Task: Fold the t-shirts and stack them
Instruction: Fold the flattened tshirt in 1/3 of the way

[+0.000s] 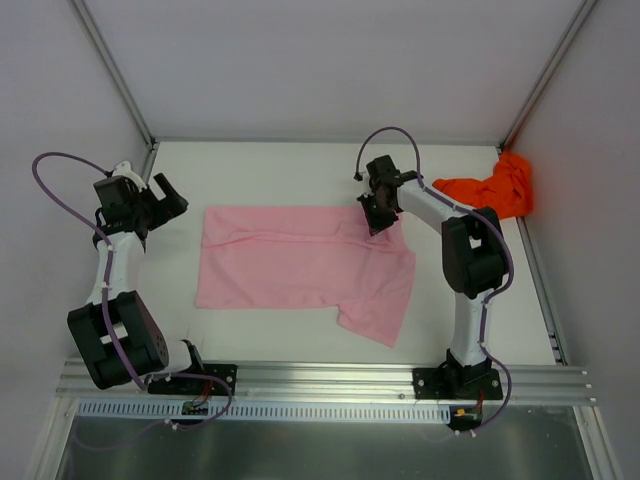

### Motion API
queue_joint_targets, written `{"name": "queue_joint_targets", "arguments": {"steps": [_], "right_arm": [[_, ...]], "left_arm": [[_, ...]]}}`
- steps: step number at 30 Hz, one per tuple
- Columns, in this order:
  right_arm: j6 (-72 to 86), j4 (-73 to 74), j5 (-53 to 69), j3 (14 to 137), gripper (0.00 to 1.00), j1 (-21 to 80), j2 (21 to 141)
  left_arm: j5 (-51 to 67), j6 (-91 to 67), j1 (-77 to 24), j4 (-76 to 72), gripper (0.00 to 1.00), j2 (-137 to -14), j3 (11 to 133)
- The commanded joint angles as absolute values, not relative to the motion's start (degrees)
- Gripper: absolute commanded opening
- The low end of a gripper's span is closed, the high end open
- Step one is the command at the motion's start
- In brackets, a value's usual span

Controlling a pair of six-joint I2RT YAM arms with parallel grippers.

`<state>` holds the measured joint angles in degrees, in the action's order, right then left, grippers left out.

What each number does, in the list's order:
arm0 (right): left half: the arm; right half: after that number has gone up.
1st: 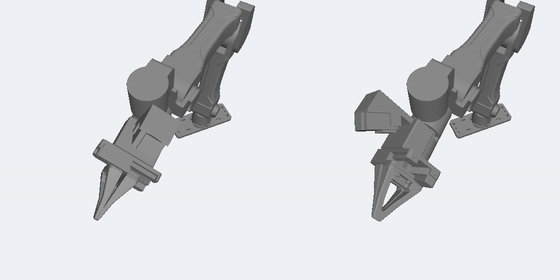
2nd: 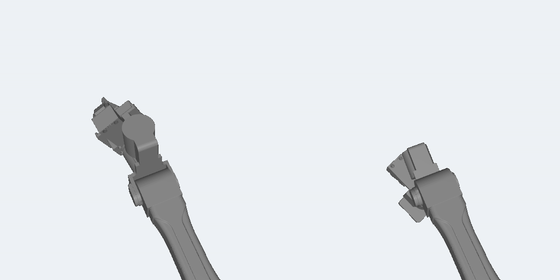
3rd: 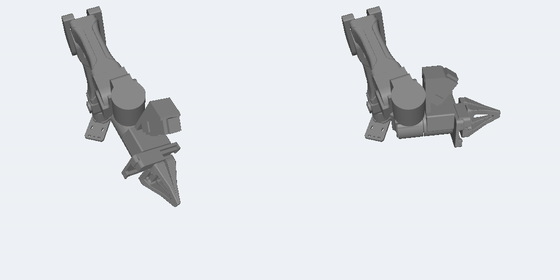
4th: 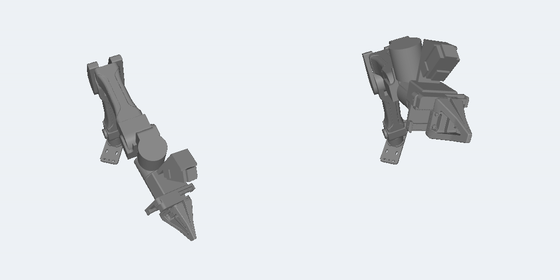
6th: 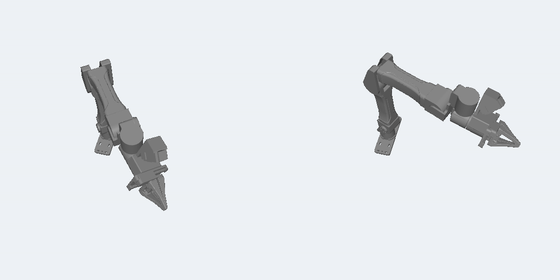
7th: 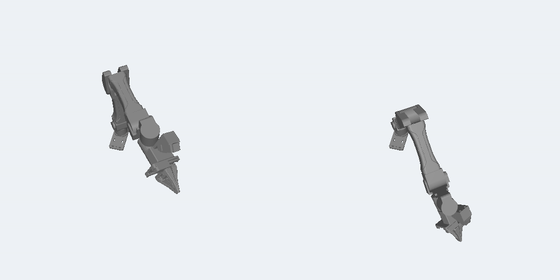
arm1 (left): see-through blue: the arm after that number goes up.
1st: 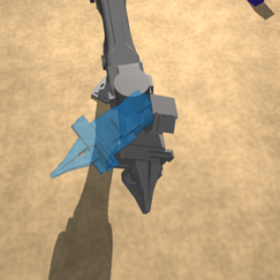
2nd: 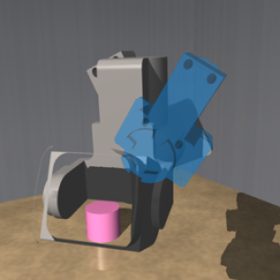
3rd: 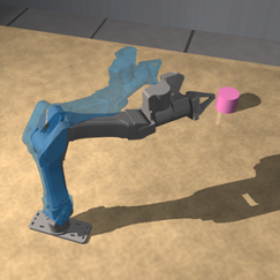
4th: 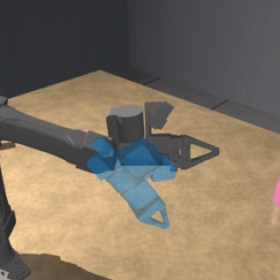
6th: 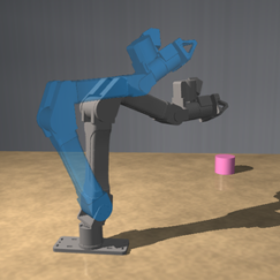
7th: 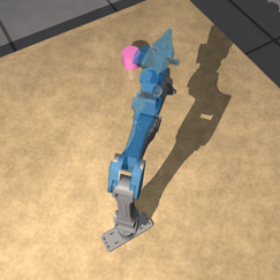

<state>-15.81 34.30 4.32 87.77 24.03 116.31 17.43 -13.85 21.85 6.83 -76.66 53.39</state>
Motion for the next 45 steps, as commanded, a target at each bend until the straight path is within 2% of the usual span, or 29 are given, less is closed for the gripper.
{"name": "queue_joint_targets", "arguments": {"steps": [1,4,10,14,16,17,19,20,21,23,24,27,32,39,41,45], "right_arm": [[-16.52,34.72,4.57,87.36,0.01,23.82,114.09],[-17.31,33.84,7.02,86.05,0.01,23.82,111.37],[-19.86,27.69,20.81,77.54,0.01,23.99,103.72],[-20.30,27.07,22.23,72.09,0.01,23.99,101.00],[-20.39,26.19,23.81,69.28,0.06,23.91,99.76],[-20.39,25.93,24.34,68.47,0.09,23.99,99.15],[-20.65,25.75,25.13,67.33,0.23,23.99,98.17],[-21.00,26.19,25.14,67.24,0.33,23.99,98.09],[-21.61,26.97,25.22,67.32,0.50,23.91,98.09],[-22.15,27.42,25.49,67.50,0.58,23.91,97.74],[-22.32,27.60,25.75,67.59,0.65,23.99,97.30],[-21.98,27.69,27.42,68.46,0.73,23.99,95.46],[-19.87,26.11,27.78,69.69,0.77,23.99,91.85],[-8.28,26.10,4.10,75.14,0.80,23.82,95.71],[-4.68,27.41,0.37,76.54,0.79,22.86,98.42],[-1.67,27.16,0.35,79.80,0.79,19.17,103.09]], "left_arm": [[16.61,-12.57,22.06,8.09,0.99,-73.39,52.74],[17.14,-12.66,22.06,7.91,0.99,-73.30,52.65],[19.25,-12.83,22.06,7.03,0.99,-73.74,52.56],[19.68,-12.74,22.06,6.86,0.99,-74.09,52.47],[20.21,-12.83,22.06,6.50,0.99,-74.35,52.38],[20.30,-13.01,22.06,6.50,0.99,-74.44,52.38],[21.00,-13.09,22.06,6.24,0.99,-74.71,52.47],[21.09,-13.10,22.06,6.33,0.99,-74.79,52.47],[21.35,-13.10,22.06,6.33,0.99,-74.79,52.47],[21.62,-13.10,22.06,6.24,0.99,-74.88,52.56],[21.71,-13.01,22.06,6.24,0.99,-74.88,52.47],[22.06,-13.01,22.06,6.50,0.99,-74.71,52.47],[22.06,-12.66,22.06,6.50,0.99,-73.83,51.77],[20.74,-18.27,22.15,7.12,0.99,-76.37,51.42],[20.39,-20.65,21.89,6.95,0.99,-78.47,51.68],[16.88,-20.48,20.83,6.59,0.99,-83.30,54.13]]}}
